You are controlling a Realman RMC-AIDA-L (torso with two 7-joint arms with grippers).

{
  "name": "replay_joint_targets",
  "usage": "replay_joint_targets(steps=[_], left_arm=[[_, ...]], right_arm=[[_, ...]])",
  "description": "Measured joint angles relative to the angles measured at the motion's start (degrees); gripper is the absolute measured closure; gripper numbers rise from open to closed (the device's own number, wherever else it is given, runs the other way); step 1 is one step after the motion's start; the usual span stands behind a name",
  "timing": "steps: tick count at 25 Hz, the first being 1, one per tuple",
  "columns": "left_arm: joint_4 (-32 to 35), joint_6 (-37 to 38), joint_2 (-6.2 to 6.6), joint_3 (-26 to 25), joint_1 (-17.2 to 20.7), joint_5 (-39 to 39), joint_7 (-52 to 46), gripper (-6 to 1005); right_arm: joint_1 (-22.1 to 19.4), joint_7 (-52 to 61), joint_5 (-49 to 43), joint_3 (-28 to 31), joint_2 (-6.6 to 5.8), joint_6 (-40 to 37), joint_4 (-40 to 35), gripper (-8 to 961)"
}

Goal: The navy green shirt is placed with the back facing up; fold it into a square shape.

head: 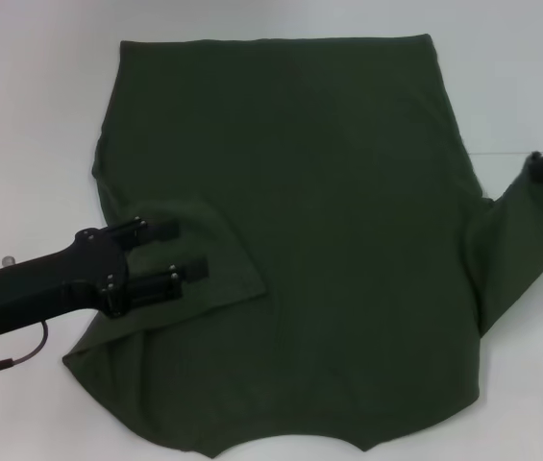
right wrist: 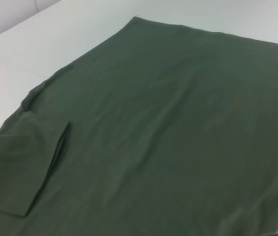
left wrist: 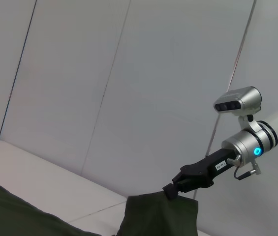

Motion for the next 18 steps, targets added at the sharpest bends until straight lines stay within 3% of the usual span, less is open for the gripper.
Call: replay_joint_targets(steps=[13,18], left_arm=[[0.58,-0.05,0.09,0.0,0.05,-0.14,-1.09,183],[0.61,-0.04,0.1,0.0,0.15,-0.31,-1.65,183]], right_arm=[[-0.48,-0.66,-0.14,2.08,-0.63,-1.23,-4.99,939],[1.55,-0.78,-0.14,-0.4,0.28,-1.7,-4.14,930]])
